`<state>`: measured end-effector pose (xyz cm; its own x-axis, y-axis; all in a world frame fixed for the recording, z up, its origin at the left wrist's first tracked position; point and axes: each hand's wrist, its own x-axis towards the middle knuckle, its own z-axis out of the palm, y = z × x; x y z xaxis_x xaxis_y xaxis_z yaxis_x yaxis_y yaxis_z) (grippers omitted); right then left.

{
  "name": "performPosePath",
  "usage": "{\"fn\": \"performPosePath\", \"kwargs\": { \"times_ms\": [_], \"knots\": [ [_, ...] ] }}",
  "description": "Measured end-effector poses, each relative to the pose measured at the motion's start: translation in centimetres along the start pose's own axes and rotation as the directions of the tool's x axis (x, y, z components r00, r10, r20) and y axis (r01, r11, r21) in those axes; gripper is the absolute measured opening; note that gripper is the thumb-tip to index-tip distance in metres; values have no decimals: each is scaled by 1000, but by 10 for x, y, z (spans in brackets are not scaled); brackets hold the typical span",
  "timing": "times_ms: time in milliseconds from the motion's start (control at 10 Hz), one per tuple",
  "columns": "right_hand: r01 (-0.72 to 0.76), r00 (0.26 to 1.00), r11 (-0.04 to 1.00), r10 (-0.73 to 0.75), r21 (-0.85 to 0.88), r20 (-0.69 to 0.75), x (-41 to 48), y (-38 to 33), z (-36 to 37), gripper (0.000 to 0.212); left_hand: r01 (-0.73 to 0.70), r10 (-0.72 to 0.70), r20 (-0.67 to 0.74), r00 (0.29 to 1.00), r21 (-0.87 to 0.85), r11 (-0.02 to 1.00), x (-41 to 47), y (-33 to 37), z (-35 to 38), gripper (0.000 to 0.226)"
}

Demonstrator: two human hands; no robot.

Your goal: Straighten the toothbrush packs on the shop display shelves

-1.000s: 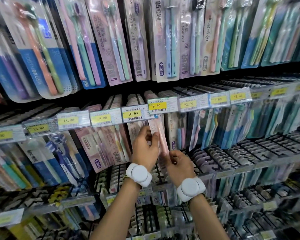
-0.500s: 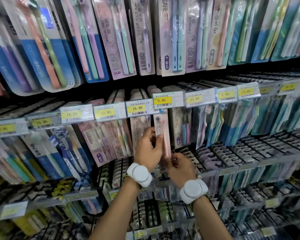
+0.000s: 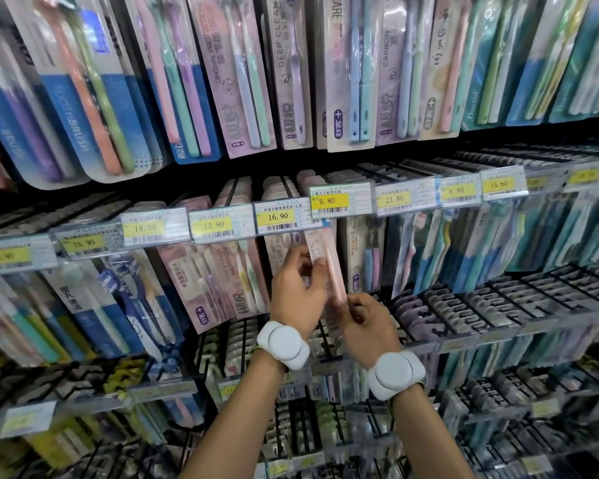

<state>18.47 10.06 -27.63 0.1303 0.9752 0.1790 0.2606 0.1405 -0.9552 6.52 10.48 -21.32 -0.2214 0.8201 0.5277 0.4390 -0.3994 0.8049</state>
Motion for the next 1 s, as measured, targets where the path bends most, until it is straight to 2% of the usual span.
{"fn": "performPosePath", "kwargs": {
  "times_ms": [200,300,400,500,700,900,1000],
  "knots": [
    [-8,1000,999,7,-31,-31,4,-5,0,27,-12,13,0,1000,84,996,12,0,4,20],
    [-11,1000,999,11,-32,10,9,-4,3,24,-71,71,6,997,163,984,15,9,5,26],
    [-2,1000,999,3,-40,23,9,-5,4,25,-58,58,9,998,214,975,18,13,7,28],
    [-19,999,995,23,-102,44,5,-3,2,27,-13,3,51,999,207,978,13,8,8,27],
    [-77,996,975,86,-209,37,-1,1,2,29,5,-15,57,998,174,985,2,0,5,27],
    [-105,994,964,109,-243,0,6,24,0,48,32,-62,128,990,223,974,-8,-7,-13,16],
    [-129,991,961,134,-244,3,15,21,-10,37,51,-91,173,981,222,974,-5,-7,-29,12]
  ]
}}
